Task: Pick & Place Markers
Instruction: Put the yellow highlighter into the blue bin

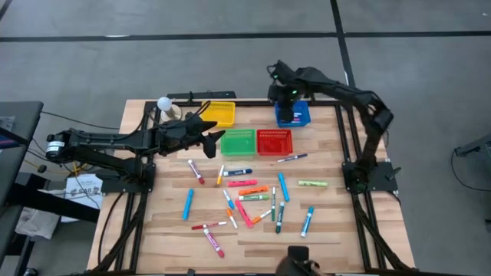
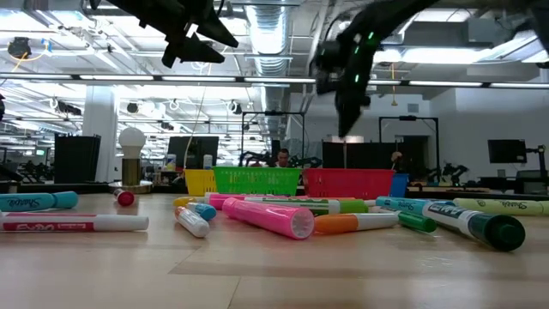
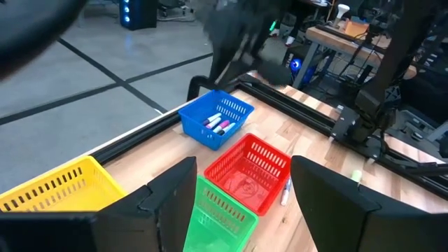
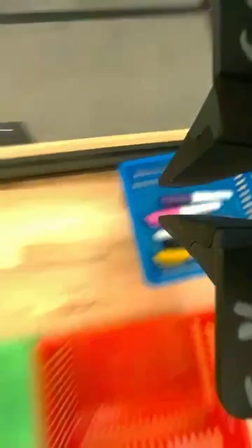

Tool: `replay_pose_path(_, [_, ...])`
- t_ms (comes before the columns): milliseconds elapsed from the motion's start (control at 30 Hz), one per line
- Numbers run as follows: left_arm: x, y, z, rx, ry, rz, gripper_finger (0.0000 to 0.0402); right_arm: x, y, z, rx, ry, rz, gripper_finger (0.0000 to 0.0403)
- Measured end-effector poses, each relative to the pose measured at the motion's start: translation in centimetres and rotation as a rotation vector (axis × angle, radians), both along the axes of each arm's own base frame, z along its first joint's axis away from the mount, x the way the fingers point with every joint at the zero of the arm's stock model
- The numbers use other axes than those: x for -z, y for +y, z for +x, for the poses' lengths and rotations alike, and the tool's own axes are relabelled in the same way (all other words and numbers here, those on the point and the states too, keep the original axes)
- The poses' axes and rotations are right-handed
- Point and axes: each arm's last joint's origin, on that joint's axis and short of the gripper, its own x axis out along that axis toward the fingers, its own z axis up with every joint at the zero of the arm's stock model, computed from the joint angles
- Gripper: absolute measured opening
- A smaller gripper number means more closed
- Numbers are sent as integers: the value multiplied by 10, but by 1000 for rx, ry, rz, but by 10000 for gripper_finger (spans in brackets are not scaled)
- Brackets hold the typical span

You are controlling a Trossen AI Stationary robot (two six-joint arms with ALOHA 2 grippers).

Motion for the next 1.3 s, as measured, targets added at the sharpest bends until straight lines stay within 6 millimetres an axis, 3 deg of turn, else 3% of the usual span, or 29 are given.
replay_pose_path(267, [0,0,0,4,2,-1,230,-76,41,-34,-96,-408,230,61])
replay_pose_path(500, [0,0,0,14,1,-4,232,-106,73,-62,-294,-566,456,61])
replay_pose_path(900, [1,-6,2,188,-14,-85,232,-121,102,-107,-392,-596,549,61])
replay_pose_path(1300, [1,-22,4,314,-32,-164,232,-79,108,-149,-279,-737,554,61])
